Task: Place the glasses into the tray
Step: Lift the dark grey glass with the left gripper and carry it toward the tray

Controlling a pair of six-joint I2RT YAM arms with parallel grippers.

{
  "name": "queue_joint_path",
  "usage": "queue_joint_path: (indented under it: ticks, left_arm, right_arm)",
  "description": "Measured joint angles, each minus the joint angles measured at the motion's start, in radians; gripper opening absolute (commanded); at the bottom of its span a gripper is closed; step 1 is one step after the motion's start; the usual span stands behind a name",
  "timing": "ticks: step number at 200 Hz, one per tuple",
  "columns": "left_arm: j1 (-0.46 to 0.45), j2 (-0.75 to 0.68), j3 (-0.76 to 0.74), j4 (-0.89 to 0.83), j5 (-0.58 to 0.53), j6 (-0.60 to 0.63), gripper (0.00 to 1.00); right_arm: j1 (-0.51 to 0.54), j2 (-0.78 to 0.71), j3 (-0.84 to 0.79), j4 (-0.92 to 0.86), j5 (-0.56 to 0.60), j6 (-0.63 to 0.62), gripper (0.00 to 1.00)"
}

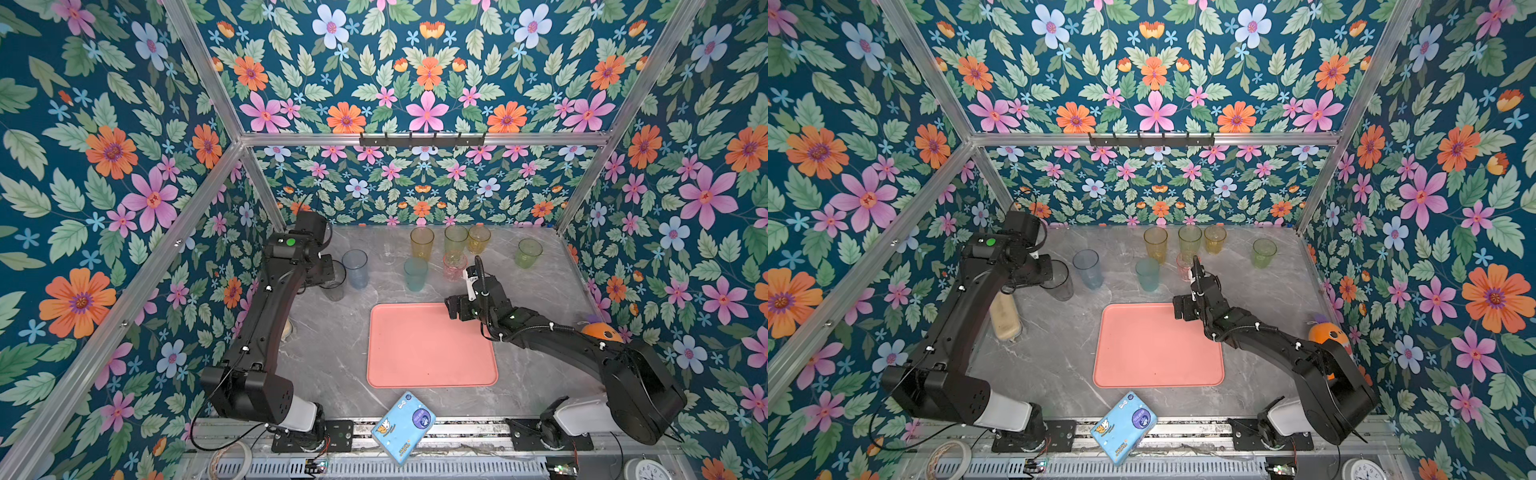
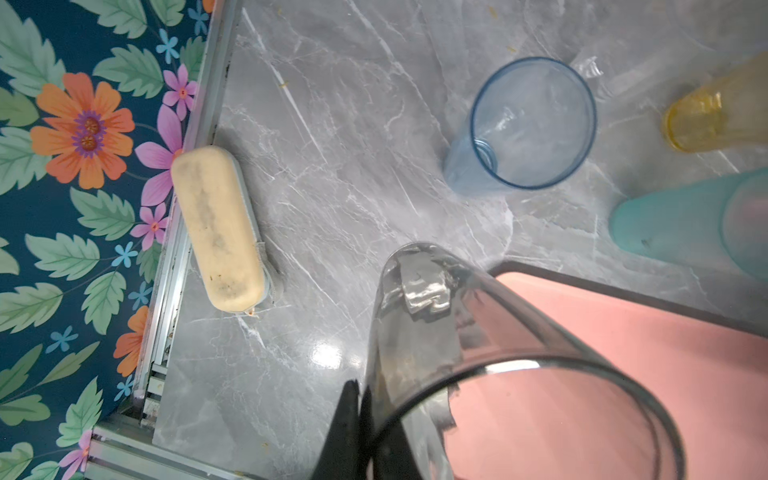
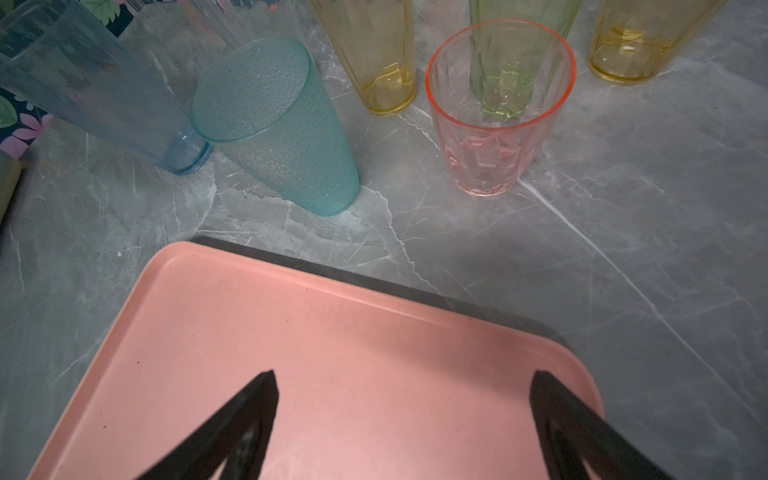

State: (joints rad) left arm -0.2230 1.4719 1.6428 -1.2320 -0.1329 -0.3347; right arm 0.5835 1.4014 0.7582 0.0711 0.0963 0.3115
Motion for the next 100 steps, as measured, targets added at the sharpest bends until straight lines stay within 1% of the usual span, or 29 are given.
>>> queue_joint_path:
  ticks: [24,44,100]
  left_arm:
    - [-0.083,-0.005,-0.023,0.005,0.0,-0.029,0.0]
    - [-0.135,-0.005,-0.045,0.016,0.005,-0.049,0.0]
    - [-0.219,-0.021,-0.136,0.08,0.033,-0.109,0.0]
  right_arm:
    - [0.0,0.0,0.001,0.0,0.003,0.0,0.96]
    - [0.0,0.002,0.003,0.0,0.003,0.0,0.96]
    - [0.0,0.019,0.013,-0.003,0.003,0.0,0.96]
